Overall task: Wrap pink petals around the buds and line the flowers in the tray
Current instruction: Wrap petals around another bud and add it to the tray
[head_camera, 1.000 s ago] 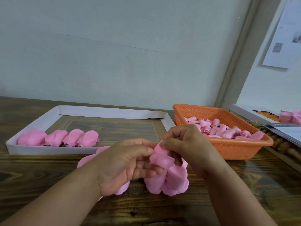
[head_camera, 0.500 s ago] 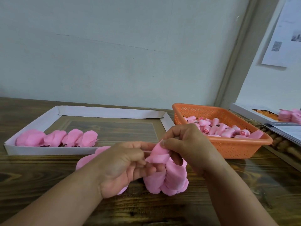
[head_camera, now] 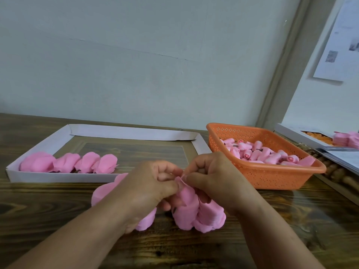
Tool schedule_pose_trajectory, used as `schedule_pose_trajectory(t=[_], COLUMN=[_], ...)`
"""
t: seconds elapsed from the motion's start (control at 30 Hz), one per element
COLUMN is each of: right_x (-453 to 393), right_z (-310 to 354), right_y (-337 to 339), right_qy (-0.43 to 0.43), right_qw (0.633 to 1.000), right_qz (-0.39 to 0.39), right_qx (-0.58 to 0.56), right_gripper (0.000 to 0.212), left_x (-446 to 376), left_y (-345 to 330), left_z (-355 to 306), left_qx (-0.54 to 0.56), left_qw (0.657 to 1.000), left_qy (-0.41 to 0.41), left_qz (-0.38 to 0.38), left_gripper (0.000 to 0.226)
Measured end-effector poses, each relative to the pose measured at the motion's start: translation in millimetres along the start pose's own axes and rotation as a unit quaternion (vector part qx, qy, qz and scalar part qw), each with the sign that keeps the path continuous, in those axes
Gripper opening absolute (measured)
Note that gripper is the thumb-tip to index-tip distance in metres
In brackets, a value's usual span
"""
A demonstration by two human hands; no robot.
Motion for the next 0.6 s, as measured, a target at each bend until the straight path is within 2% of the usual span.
schedule_pose_trajectory(t=[0.1, 0.27, 0.37, 0.43, 0.5, 0.6], right_x=[0, 3, 2, 0, 0, -1], right_z=[1, 3, 1, 0, -1, -3], right_y=[1, -4, 0, 2, 4, 11], right_qy=[0.005, 0.004, -0.001, -0.012, -0.017, -0.016], right_qw=[1.000, 1.000, 1.000, 1.000, 0.999, 0.997], right_qz=[-0.002, 0.027, -0.004, -0.020, -0.038, -0.080], right_qx=[-0.007, 0.010, 0.004, 0.003, 0.002, -0.016], right_gripper=[0.018, 0.017, 0.017, 0.018, 0.019, 0.023], left_x=[-3, -5, -5, -4, 4, 11], left_y=[4, 5, 5, 14, 21, 7], left_z=[1, 7, 3, -6, -24, -30], left_qx=[-0.040, -0.016, -0.017, -0.073, -0.179, -0.284], left_qw=[0.999, 1.000, 0.999, 0.987, 0.946, 0.919], left_qy=[-0.026, -0.007, -0.022, -0.097, -0.209, -0.248], left_qz=[-0.007, -0.017, -0.039, -0.110, -0.169, -0.118], left_gripper=[0.013, 0.011, 0.010, 0.011, 0.014, 0.018])
Point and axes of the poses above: each hand's wrist, its own x-axis away from the middle knuckle, its own y-axis out of the back of the hand, z = x × y, the point moved 6 cm from there along -x, towards the middle knuckle, and after that the axes turned 10 degrees about -y, right-handed, at the moved point
